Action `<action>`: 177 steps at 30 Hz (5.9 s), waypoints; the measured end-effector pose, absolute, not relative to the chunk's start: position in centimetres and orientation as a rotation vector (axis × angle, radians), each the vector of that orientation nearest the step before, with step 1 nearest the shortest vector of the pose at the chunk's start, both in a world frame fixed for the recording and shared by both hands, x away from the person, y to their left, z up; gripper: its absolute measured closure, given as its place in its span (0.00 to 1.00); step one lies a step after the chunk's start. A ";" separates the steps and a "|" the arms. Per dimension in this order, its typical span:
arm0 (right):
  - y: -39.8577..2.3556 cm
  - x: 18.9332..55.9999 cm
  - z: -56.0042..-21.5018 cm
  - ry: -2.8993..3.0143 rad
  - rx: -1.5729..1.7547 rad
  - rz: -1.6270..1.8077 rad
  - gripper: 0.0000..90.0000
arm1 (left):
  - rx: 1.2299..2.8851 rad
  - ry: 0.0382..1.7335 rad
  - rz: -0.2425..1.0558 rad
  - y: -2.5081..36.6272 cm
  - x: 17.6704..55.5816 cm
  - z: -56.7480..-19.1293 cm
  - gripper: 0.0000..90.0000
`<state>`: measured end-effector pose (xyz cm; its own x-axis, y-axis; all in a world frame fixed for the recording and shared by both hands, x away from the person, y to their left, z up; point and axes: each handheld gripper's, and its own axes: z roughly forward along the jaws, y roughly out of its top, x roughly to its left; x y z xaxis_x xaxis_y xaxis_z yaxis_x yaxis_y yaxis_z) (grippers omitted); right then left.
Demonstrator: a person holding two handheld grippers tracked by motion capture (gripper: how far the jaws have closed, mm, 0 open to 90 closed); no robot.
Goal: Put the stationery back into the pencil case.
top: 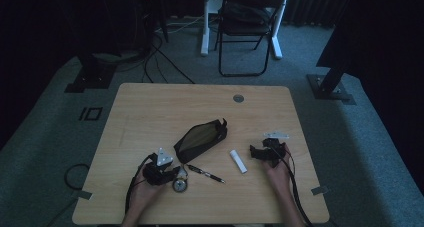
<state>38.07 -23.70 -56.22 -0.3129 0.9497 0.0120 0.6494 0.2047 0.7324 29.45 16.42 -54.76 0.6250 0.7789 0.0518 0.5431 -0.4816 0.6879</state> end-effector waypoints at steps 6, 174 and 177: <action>-23.7 38.1 -56.2 2.040 1.483 0.899 0.13 | 2.228 0.972 0.467 15.5 29.3 -54.8 0.65; -23.6 38.1 -56.2 2.048 1.474 0.900 0.13 | 2.147 0.784 0.423 15.0 24.0 -51.6 0.46; -23.6 38.1 -56.2 2.048 1.475 0.900 0.13 | 2.145 0.775 0.433 15.0 24.0 -51.2 0.46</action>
